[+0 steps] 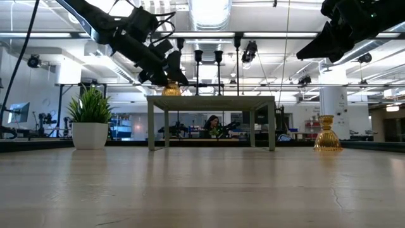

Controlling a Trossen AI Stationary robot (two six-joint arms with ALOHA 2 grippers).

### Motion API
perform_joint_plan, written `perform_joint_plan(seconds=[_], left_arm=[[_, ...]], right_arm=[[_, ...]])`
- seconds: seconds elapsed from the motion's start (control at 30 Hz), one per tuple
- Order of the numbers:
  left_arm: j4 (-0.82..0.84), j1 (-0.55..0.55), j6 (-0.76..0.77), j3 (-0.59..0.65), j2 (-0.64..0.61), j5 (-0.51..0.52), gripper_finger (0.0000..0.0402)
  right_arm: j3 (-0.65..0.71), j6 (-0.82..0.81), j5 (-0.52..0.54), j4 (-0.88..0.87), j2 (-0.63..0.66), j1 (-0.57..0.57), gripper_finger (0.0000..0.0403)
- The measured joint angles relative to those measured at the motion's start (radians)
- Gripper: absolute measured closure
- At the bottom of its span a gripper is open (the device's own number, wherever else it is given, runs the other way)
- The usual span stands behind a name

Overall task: Pick & Place candle stick holders
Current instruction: Put the middle left orange glass candle holder on the shelf, then put the top orange glass candle holder on the shelf aligned with the other orange glass candle holder

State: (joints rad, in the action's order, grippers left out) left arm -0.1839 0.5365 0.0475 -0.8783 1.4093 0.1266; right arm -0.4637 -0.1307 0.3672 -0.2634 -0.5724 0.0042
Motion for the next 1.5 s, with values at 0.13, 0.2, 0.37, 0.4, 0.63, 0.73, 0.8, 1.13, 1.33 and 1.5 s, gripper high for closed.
perform_joint_plan(seconds=[0.13, 0.2, 0.37, 0.4, 0.63, 0.73, 0.8, 1.13, 1.33, 1.5], left_arm=[[0.036, 0.000, -0.010, 0.000, -0.043, -0.002, 0.0080], [0.061, 0.000, -0.010, 0.000, -0.079, -0.006, 0.0076], [0.147, -0.004, -0.008, 0.000, -0.207, -0.049, 0.0078], [0.168, -0.005, -0.005, 0.000, -0.236, -0.066, 0.0078], [0.278, -0.082, 0.005, 0.054, -0.452, -0.095, 0.0077], [0.231, -0.148, 0.013, 0.140, -0.540, -0.096, 0.0078], [0.162, -0.197, 0.028, 0.221, -0.601, -0.093, 0.0077], [-0.312, -0.338, 0.116, 0.602, -0.823, -0.088, 0.0077], [-0.389, -0.340, 0.159, 0.672, -0.869, -0.088, 0.0076], [-0.387, -0.340, 0.162, 0.672, -0.872, -0.089, 0.0076]], right_arm=[[0.000, 0.000, 0.000, -0.002, 0.000, 0.000, 0.0374], [0.000, -0.001, 0.000, -0.004, 0.000, 0.000, 0.0374], [0.000, -0.024, 0.000, -0.023, 0.000, 0.000, 0.0374], [0.000, -0.024, 0.000, -0.024, 0.000, 0.000, 0.0374], [0.000, -0.067, 0.029, -0.039, 0.000, 0.001, 0.0374], [0.000, -0.166, 0.194, -0.125, -0.001, 0.018, 0.0378], [0.000, -0.256, 0.293, -0.196, -0.001, 0.037, 0.0387], [0.000, -0.710, 0.438, -0.404, -0.051, 0.185, 0.0394], [0.000, -1.047, 0.438, -0.579, -0.218, 0.266, 0.0394], [0.005, -1.242, 0.442, -0.626, -0.399, 0.337, 0.0394]])
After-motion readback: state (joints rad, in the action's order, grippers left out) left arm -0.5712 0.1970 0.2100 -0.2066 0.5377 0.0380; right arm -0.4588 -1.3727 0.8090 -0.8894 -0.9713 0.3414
